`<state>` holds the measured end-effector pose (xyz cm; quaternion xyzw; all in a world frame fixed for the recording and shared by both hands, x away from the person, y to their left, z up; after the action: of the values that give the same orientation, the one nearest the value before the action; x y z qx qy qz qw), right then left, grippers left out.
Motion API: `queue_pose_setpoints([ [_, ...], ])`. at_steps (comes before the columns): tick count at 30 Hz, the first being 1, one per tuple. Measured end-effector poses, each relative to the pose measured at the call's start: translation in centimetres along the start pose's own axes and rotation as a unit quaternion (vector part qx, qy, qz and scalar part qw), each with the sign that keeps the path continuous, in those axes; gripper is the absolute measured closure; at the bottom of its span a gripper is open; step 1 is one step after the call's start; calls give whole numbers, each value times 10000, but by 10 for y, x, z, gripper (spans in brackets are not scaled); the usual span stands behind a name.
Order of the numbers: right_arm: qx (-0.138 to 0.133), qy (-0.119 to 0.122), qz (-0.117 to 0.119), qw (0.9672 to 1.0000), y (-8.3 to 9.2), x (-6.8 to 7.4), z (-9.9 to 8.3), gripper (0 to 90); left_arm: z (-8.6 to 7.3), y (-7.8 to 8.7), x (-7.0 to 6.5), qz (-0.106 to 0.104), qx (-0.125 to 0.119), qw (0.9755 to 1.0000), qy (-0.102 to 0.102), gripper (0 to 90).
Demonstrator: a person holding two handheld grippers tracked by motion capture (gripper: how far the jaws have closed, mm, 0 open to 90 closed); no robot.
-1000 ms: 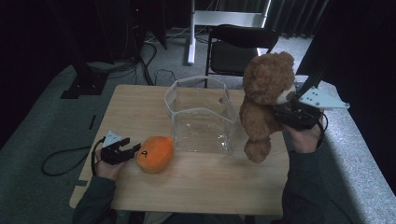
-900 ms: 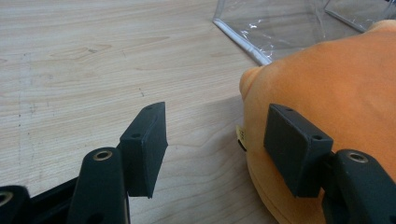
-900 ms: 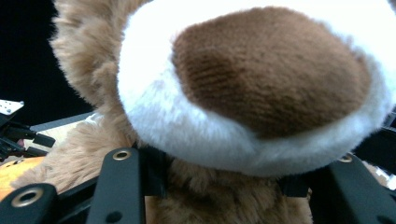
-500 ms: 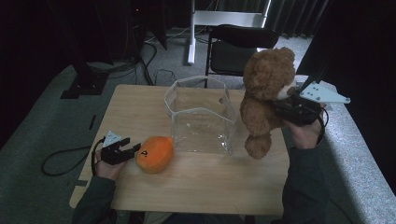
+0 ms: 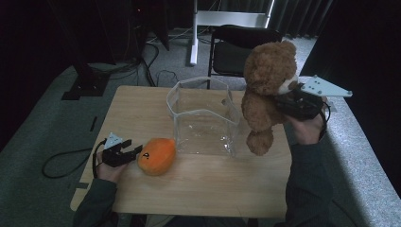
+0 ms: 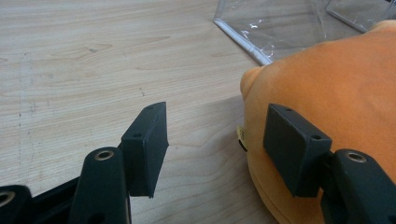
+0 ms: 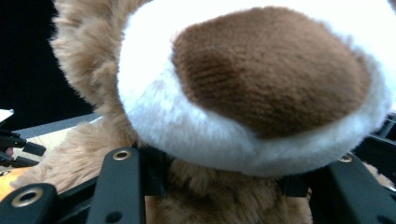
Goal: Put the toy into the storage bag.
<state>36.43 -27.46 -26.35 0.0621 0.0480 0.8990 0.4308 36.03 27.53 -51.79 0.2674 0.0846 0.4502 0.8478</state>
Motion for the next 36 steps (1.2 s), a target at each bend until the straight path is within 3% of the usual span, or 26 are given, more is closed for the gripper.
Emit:
queue_pose_setpoints([
  [23,-259,-75,159,9995,-14,-4,13,473,0,0,0,27,35,10000,27,406],
  [36,-272,-94,228,9993,-24,-5,18,473,-1,0,0,43,19,10000,45,402],
])
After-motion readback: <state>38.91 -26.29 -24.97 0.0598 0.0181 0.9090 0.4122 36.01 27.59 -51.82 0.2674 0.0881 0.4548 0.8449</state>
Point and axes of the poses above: each handheld gripper's, and its own axes: y roughly backward along the jaws, z roughly out of its top, x roughly to its left, the point moved 1 cm from there along -y, roughly forward along the jaws, and after that the axes turned 13 degrees about -y, right-handed, at the moved point
